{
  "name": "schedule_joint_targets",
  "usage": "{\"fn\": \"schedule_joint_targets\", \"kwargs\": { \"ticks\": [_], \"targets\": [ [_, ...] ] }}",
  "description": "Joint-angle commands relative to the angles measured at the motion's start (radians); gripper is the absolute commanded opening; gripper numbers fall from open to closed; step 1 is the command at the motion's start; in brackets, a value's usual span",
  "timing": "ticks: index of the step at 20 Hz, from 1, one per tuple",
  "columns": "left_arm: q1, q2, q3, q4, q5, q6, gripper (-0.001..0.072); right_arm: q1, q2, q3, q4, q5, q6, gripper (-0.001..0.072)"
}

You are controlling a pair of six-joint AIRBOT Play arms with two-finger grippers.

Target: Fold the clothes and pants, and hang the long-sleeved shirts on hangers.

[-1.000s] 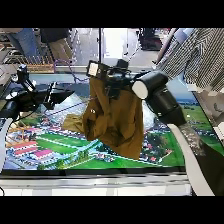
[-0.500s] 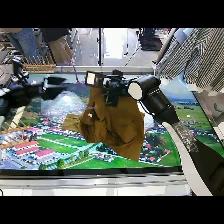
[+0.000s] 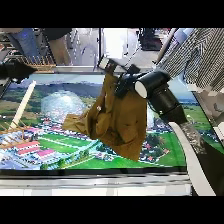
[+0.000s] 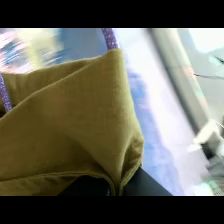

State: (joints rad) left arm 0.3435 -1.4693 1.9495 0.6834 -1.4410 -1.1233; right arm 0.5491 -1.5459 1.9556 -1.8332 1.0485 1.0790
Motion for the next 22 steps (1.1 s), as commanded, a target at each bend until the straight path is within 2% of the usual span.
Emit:
{"fn": "schedule_joint_targets", "kwargs": {
  "ticks": [1,3,5,8,10,13,15,17,18,19,20,22],
  "targets": [
    [-0.075,0.101,-0.179,0.180,-0.090,-0.274,0.0718,-0.001,0.023,0.070,-0.124,0.007,0.197,0.0024],
    [-0.181,0.156,-0.437,0.094,0.038,-0.229,0.0717,-0.001,0.047,0.080,-0.134,-0.002,0.219,0.0024],
    [-0.327,0.203,-0.703,0.073,0.319,-0.188,0.0718,0.000,0.062,0.080,-0.131,0.000,0.219,0.0024],
    [-0.557,0.184,-0.954,-0.045,0.730,-0.068,0.0720,0.002,0.071,0.080,-0.119,0.000,0.219,0.0024],
    [-0.696,0.136,-0.994,-0.112,0.953,-0.021,0.0720,0.002,0.073,0.080,-0.114,-0.001,0.218,0.0025],
    [-0.838,0.068,-0.993,-0.169,1.185,-0.022,0.0718,0.002,0.077,0.080,-0.113,-0.002,0.211,0.0025],
    [-0.870,0.029,-0.993,-0.211,1.307,-0.082,0.0681,0.002,0.085,0.080,-0.108,-0.001,0.211,0.0025],
    [-0.855,-0.001,-0.993,-0.214,1.352,-0.190,0.0305,0.002,0.095,0.080,-0.107,0.003,0.211,0.0025],
    [-0.836,-0.006,-0.993,-0.214,1.360,-0.232,0.0207,0.002,0.103,0.080,-0.105,0.009,0.211,0.0025],
    [-0.817,-0.001,-0.993,-0.214,1.363,-0.235,0.0088,0.002,0.113,0.080,-0.098,0.016,0.211,0.0026],
    [-0.796,0.014,-0.993,-0.212,1.363,-0.227,0.0013,0.002,0.122,0.080,-0.080,0.028,0.211,0.0026],
    [-0.746,0.082,-0.990,-0.187,1.382,-0.153,0.0011,0.001,0.142,0.080,-0.018,0.068,0.209,0.0026]
  ]
}}
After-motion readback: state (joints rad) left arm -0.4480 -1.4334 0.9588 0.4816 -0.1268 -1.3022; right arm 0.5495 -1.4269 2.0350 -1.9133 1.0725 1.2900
